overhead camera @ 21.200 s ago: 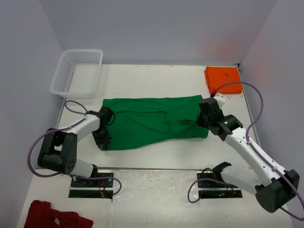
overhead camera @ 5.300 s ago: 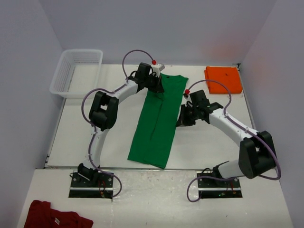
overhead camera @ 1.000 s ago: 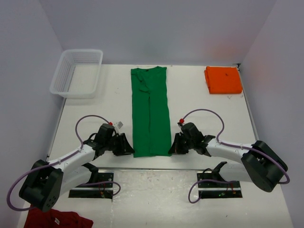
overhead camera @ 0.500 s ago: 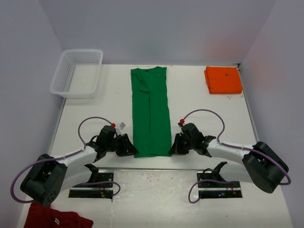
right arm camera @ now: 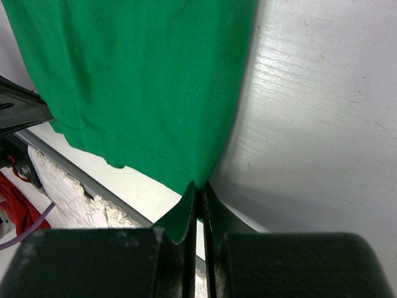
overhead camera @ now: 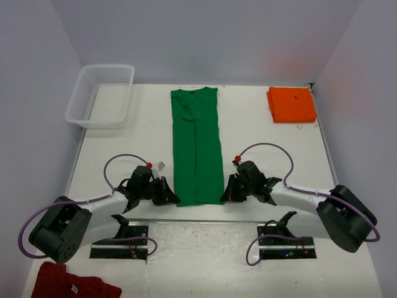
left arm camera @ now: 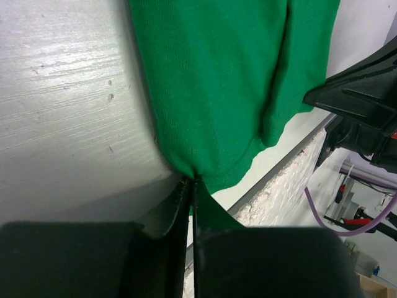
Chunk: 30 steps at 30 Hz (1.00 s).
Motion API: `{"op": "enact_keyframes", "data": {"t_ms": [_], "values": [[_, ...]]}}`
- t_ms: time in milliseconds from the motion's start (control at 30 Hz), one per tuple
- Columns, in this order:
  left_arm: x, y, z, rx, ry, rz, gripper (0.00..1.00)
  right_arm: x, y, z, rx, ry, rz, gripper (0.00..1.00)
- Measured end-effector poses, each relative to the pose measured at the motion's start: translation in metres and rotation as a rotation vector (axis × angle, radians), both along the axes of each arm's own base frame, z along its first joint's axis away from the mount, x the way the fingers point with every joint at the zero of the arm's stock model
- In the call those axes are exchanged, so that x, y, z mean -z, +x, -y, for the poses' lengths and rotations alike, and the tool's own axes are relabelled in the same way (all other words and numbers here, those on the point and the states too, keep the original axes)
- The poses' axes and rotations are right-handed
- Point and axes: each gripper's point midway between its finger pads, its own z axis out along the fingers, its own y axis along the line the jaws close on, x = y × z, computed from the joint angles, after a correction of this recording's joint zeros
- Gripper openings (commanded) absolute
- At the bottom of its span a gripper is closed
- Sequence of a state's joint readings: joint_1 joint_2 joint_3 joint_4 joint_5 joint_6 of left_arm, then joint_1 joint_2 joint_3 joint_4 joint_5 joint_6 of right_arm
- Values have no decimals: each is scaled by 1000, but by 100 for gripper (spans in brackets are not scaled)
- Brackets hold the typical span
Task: Fold and stack the t-shirts
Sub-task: Grab the bottom of the folded rectangular tshirt with both arms
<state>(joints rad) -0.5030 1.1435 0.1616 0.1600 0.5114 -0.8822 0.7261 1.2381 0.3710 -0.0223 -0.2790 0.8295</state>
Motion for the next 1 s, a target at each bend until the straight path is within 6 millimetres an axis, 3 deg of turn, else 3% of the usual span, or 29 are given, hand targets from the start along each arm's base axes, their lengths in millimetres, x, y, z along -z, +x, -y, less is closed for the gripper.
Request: {"op": "enact_keyframes", "data": {"t_ms": [267,667,867,1000], "values": [[0,-4,0,11,-7,6,0,0,-2,1,-5,-6,-2,0],[-12,-29,-13,22,-10,45,0,-11,-22,6,-47,-67,46,0],[-9,-43,-18,31,-15,34,0,-14,-42,2,-92,-78,45,0],[-19,-41,-15,43,-50,78,0,-16,-54,1,-110,-86,44,0]]}}
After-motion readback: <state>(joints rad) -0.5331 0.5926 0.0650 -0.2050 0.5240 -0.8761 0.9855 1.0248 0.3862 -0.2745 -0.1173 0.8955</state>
